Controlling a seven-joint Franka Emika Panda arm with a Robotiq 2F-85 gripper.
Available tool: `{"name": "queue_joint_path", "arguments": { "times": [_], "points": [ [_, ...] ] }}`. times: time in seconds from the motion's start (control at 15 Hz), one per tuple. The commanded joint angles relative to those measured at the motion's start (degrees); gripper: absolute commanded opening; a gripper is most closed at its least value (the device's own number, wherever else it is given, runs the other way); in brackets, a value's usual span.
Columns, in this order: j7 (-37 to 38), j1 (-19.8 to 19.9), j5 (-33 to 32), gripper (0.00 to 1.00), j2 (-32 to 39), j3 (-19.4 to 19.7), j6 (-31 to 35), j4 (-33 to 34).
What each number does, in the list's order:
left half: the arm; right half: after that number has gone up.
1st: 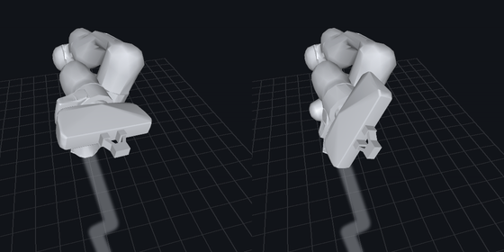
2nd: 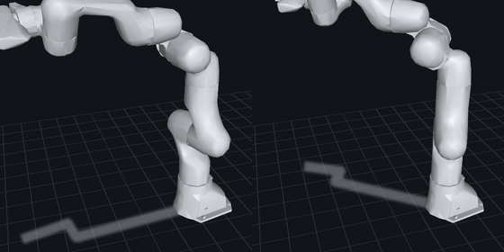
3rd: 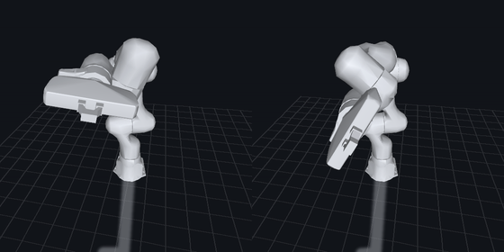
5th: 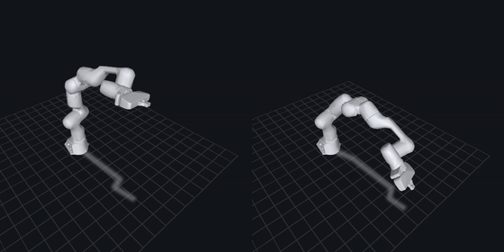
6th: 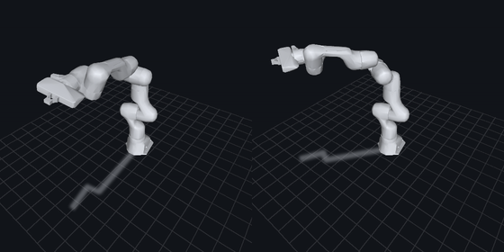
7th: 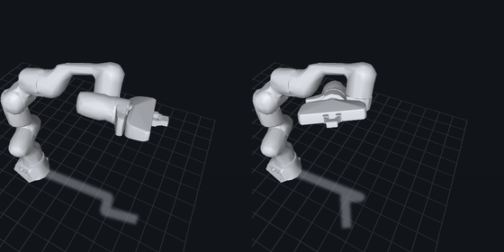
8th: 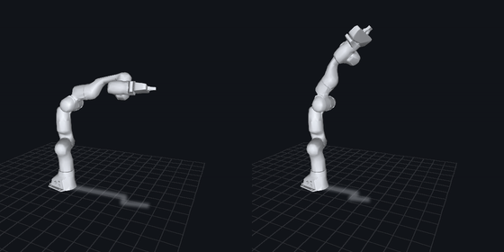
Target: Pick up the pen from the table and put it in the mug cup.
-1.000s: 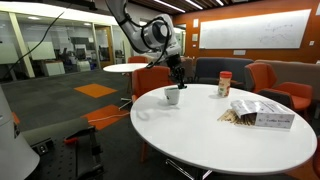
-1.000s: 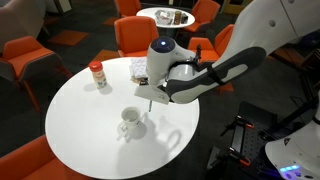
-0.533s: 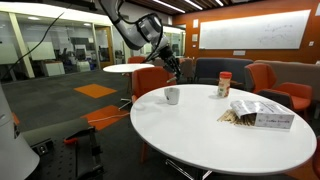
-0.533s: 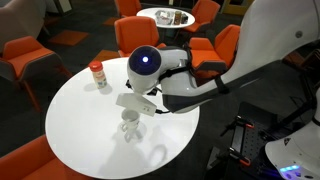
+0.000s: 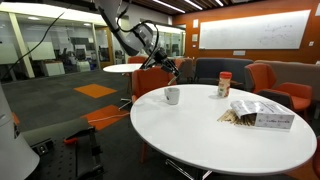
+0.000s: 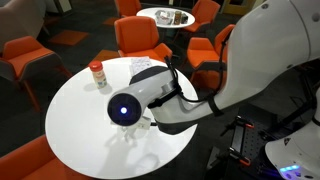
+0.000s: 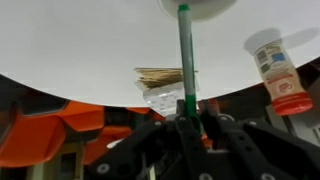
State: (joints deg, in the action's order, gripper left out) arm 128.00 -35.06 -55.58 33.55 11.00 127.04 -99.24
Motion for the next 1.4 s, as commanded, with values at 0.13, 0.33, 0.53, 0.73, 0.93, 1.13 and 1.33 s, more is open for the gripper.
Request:
{"name": "queue_joint_path", "arguments": {
  "times": [0.13, 0.33, 0.53, 0.73, 0.93, 1.13, 1.33],
  "points": [
    [5.6, 2.0, -11.5, 0.05, 3.3, -5.8, -9.0, 4.3],
    [7.1, 3.2, -16.2, 0.05, 4.8, -8.8, -12.6, 4.6],
    [8.2, 4.4, -20.0, 0.05, 6.2, -11.4, -16.1, 4.6],
    [8.5, 6.2, -22.1, 0.05, 7.0, -13.8, -17.4, 4.5],
    [8.9, 7.3, -24.2, 0.05, 7.5, -15.4, -17.7, 4.5],
    [9.0, 7.9, -25.4, 0.05, 7.6, -16.5, -17.9, 4.5],
    [9.0, 8.1, -26.1, 0.05, 7.9, -17.2, -18.2, 4.5]
  ]
}}
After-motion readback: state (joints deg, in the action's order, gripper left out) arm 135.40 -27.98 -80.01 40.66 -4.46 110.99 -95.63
